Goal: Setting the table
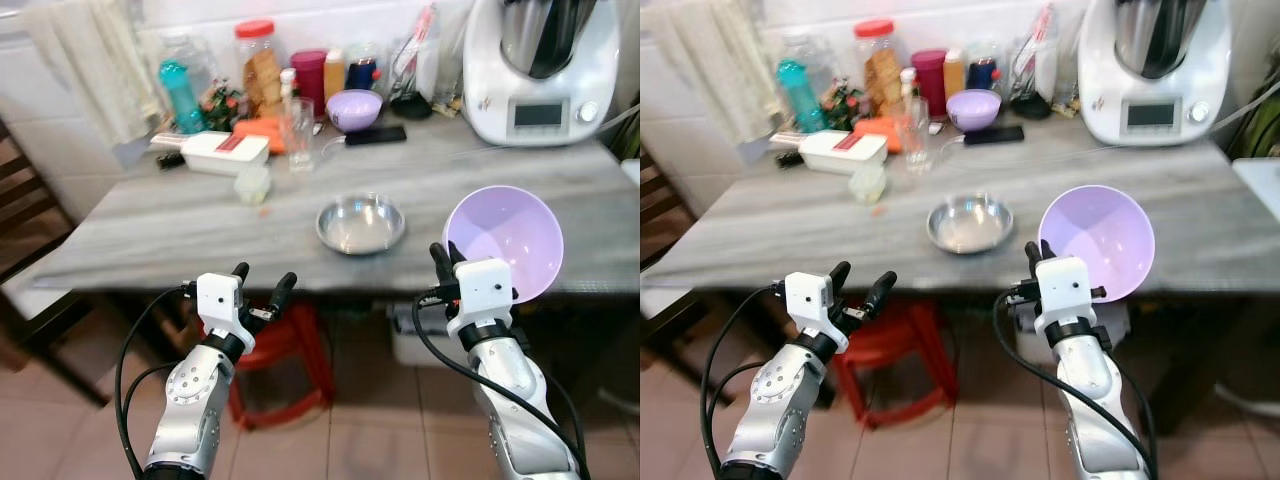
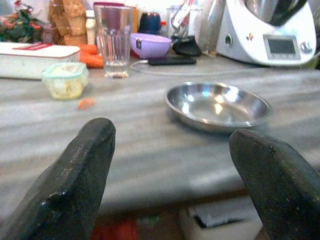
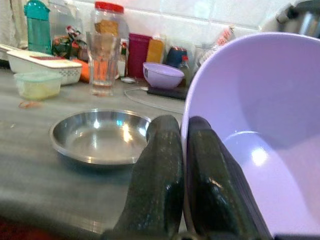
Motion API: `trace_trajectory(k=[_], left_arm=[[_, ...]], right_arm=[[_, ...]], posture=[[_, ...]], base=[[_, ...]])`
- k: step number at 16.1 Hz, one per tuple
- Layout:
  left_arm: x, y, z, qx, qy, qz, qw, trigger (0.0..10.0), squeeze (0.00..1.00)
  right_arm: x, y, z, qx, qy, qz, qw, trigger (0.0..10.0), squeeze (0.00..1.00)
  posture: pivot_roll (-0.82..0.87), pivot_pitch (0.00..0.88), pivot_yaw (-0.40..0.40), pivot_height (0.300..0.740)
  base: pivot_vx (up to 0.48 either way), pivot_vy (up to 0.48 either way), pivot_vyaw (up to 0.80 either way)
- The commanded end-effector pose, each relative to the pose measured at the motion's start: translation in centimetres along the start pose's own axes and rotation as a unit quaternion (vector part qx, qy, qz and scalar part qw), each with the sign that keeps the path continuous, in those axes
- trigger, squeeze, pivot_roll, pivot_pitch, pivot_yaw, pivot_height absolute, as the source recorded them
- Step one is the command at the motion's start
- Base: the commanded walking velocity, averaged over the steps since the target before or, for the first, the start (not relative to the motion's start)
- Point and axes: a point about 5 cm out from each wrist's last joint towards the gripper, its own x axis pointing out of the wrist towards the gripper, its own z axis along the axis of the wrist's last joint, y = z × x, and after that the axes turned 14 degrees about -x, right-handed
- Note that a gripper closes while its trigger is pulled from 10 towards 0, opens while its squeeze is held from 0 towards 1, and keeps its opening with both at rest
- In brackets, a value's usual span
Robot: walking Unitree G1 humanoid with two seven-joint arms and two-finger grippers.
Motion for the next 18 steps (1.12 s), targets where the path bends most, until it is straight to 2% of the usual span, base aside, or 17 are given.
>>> trace_trajectory(k=[1, 6, 15, 17, 18], left_arm=[[-0.4, 1.0, 0.4, 0.009, 0.002, 0.013, 1.000, 10.0, 0.00], [-0.2, 0.6, 1.0, 0.004, -0.013, 0.015, 1.000, 10.0, 0.00], [-1.7, 0.5, 0.8, 0.016, -0.011, 0.002, 1.000, 10.0, 0.00], [-1.8, 0.3, 0.8, 0.018, -0.008, -0.012, 1.000, 10.0, 0.00], [-1.8, 0.2, 0.8, 0.018, -0.005, -0.020, 1.000, 10.0, 0.00]], right_arm=[[0.4, 0.7, 0.8, 0.010, -0.015, 0.008, 1.000, 10.0, 0.00], [0.5, 1.1, 1.4, 0.000, -0.033, 0.026, 0.999, 10.0, 0.00], [0.3, 1.4, 1.5, 0.006, -0.040, 0.044, 0.998, 10.0, 0.00], [0.2, 1.7, 1.7, 0.010, -0.050, 0.061, 0.997, 10.0, 0.00], [0.2, 1.8, 1.9, -0.002, -0.060, 0.072, 0.996, 10.0, 0.00]], posture=[[-0.08, 0.000, 0.100, 0.740], [-0.08, 0.000, 0.098, 0.740], [-0.07, 0.003, 0.091, 0.740], [-0.07, 0.005, 0.091, 0.740], [-0.07, 0.006, 0.090, 0.740]], base=[[0.480, 0.000, 0.00], [0.429, 0.000, 0.12], [0.000, 0.000, 0.57], [0.000, 0.000, 0.00], [0.000, 0.000, 0.00]])
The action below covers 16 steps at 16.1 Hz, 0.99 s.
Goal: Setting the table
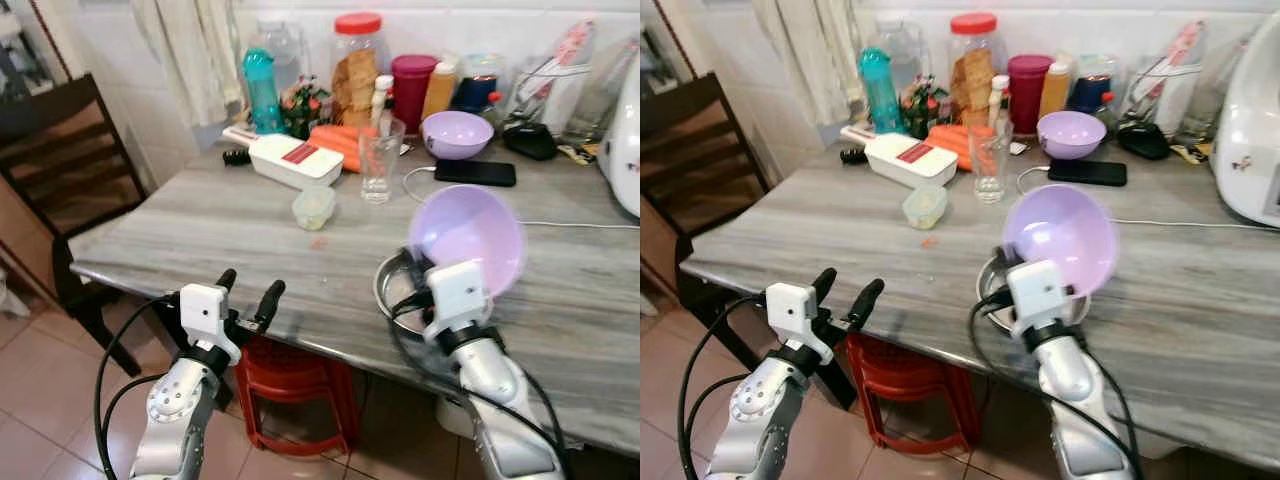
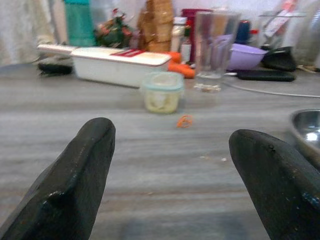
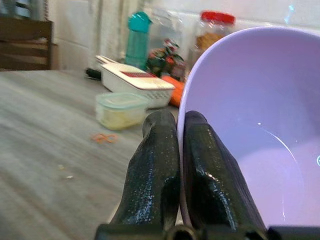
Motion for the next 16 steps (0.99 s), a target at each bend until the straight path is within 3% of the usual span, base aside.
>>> trace_trajectory(k=[1, 5, 8, 12, 16], left_arm=[[0.0, -0.4, 0.3, -0.001, 0.001, -0.023, 1.000, 10.0, 0.00], [-0.7, -1.1, 0.3, -0.009, 0.019, -0.080, 0.997, 10.0, 0.00], [-1.5, -1.2, 0.1, -0.005, 0.035, -0.103, 0.994, 10.0, 0.00], [-2.0, -1.4, 0.2, -0.001, 0.035, -0.105, 0.994, 10.0, 0.00], [-3.1, -0.4, 0.5, 0.011, 0.037, -0.074, 0.996, 10.0, 0.00]], right_arm=[[0.3, -0.3, 0.9, -0.013, -0.029, 0.008, 0.999, 10.0, 0.00], [2.2, -0.9, 1.4, -0.028, -0.058, 0.064, 0.996, 10.0, 0.00], [4.5, 0.0, 1.9, -0.043, -0.078, 0.136, 0.987, 10.0, 0.00], [6.4, 1.4, 2.0, -0.046, -0.087, 0.211, 0.973, 10.0, 0.00], [8.2, 3.1, 2.1, -0.062, -0.099, 0.267, 0.957, 10.0, 0.00]], posture=[[-0.08, 0.009, 0.092, 0.740], [-0.07, 0.026, 0.094, 0.740], [-0.07, 0.039, 0.096, 0.740], [-0.03, 0.054, 0.082, 0.740], [0.01, 0.067, 0.077, 0.740]], base=[[0.000, 0.000, 0.00], [0.000, 0.000, 0.00], [0.000, 0.000, 0.00], [0.000, 0.000, 0.00], [0.000, 0.000, 0.00]])
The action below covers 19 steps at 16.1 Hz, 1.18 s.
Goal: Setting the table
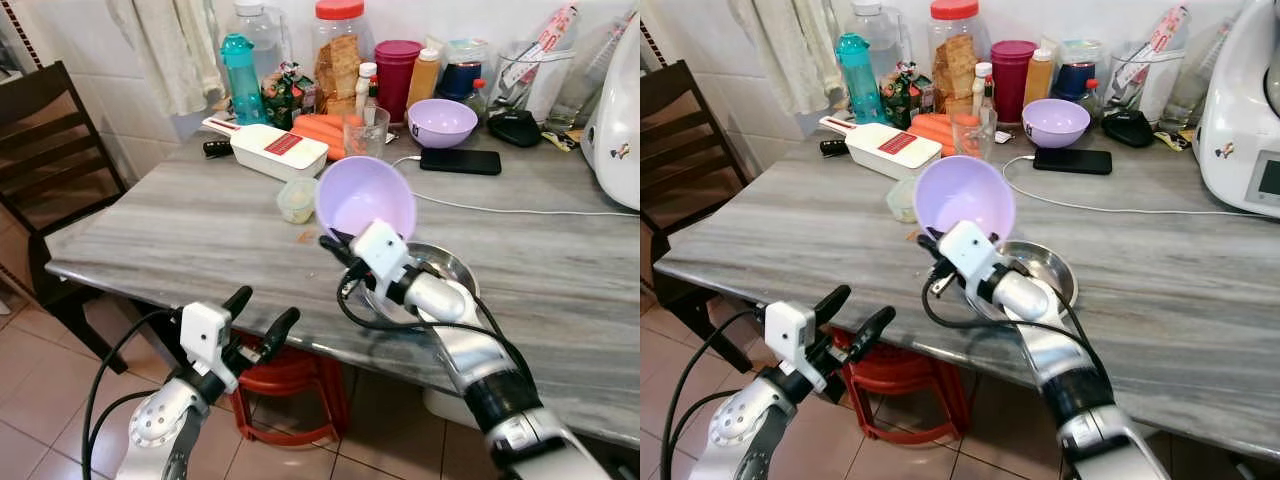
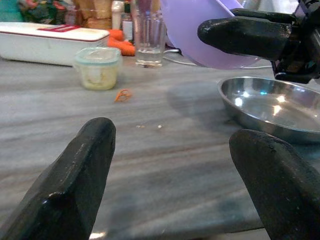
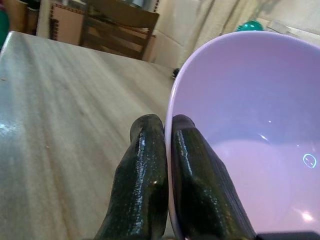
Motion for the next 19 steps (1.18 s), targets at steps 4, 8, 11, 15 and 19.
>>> trace_trajectory(k=[4, 8, 11, 15, 19], left_arm=[[-0.5, 0.1, 0.8, 0.011, -0.002, 0.002, 1.000, 10.0, 0.00], [-1.1, 0.2, 1.1, 0.016, 0.005, 0.005, 1.000, 10.0, 0.00], [-1.2, 0.3, 1.3, 0.018, 0.007, 0.008, 1.000, 10.0, 0.00], [-0.9, 0.2, 1.4, 0.018, 0.007, 0.008, 1.000, 10.0, 0.00], [-0.6, 0.3, 1.4, 0.017, 0.009, 0.004, 1.000, 10.0, 0.00]], right_arm=[[0.6, 0.5, -0.3, -0.041, -0.013, 0.033, 0.999, 10.0, 0.04], [1.1, 1.4, -1.0, -0.049, -0.010, 0.042, 0.998, 10.0, 0.07], [1.2, 1.8, -1.4, -0.049, -0.004, 0.040, 0.998, 10.0, 1.00], [0.7, 1.6, -2.2, -0.049, 0.011, 0.020, 0.999, 10.0, 1.00], [0.2, 1.3, -2.7, -0.049, 0.022, 0.006, 0.999, 10.0, 1.00]], posture=[[0.03, 0.078, 0.085, 0.740], [0.06, 0.095, 0.095, 0.740], [0.07, 0.093, 0.098, 0.740], [0.06, 0.086, 0.102, 0.740], [0.06, 0.085, 0.107, 0.740]], base=[[0.000, 0.000, 0.00], [0.000, 0.000, 0.00], [0.000, 0.000, 0.00], [0.000, 0.000, 0.00], [0.000, 0.000, 0.00]])
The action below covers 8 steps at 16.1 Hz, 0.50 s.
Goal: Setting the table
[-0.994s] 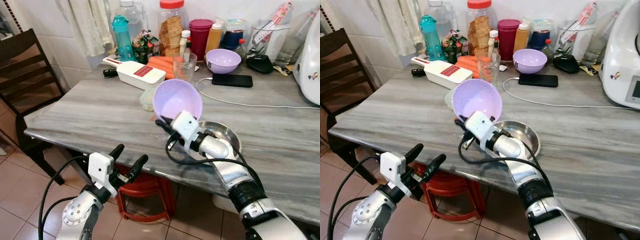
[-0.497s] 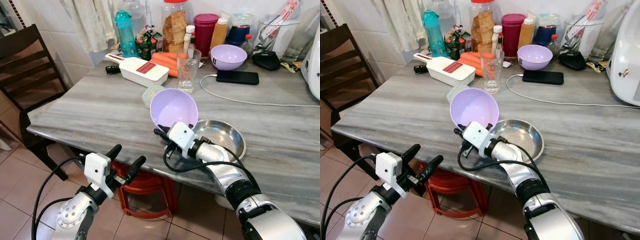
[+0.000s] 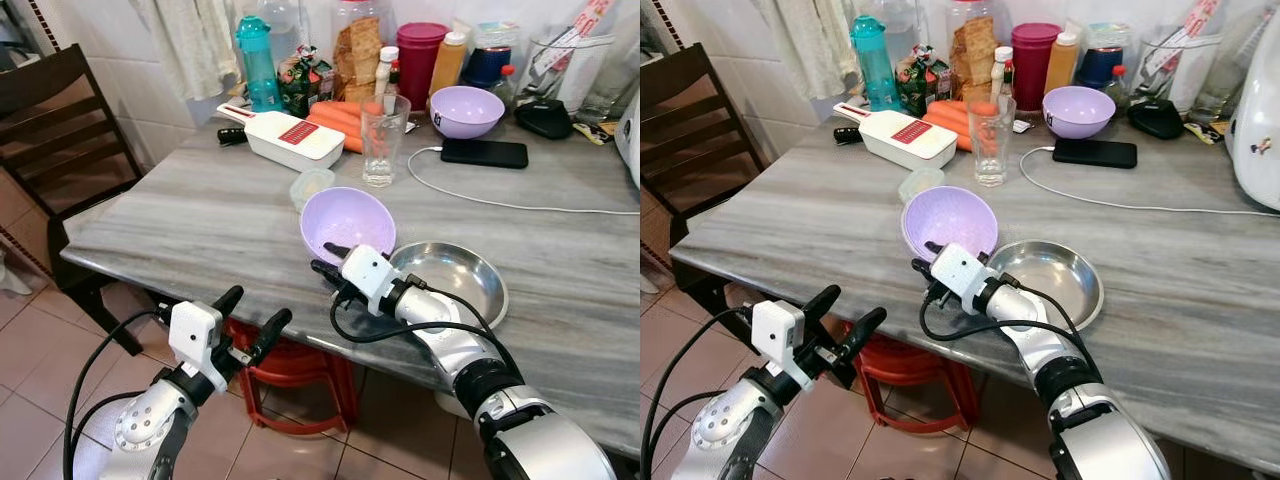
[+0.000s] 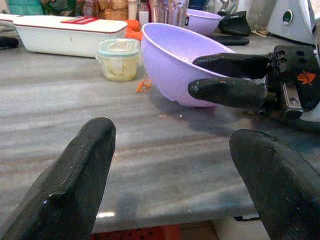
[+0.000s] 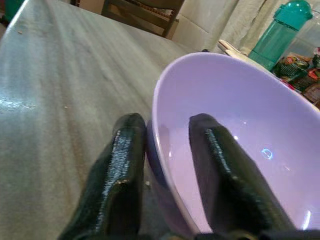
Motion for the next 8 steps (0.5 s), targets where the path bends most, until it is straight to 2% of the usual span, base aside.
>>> trace_trajectory(k=[1, 8], left_arm=[[0.1, 0.3, 0.1, 0.000, 0.004, 0.005, 1.000, 10.0, 0.00], [1.1, 0.4, 0.2, -0.004, -0.006, 0.006, 1.000, 10.0, 0.00]], right_arm=[[0.2, -0.6, 0.2, -0.002, 0.000, -0.011, 1.000, 10.0, 1.00], [1.0, -1.8, 1.2, 0.012, -0.007, -0.043, 0.999, 10.0, 1.00]], posture=[[0.05, 0.080, 0.107, 0.740], [0.03, 0.048, 0.102, 0.740]], base=[[0.000, 0.000, 0.00], [0.000, 0.000, 0.00]])
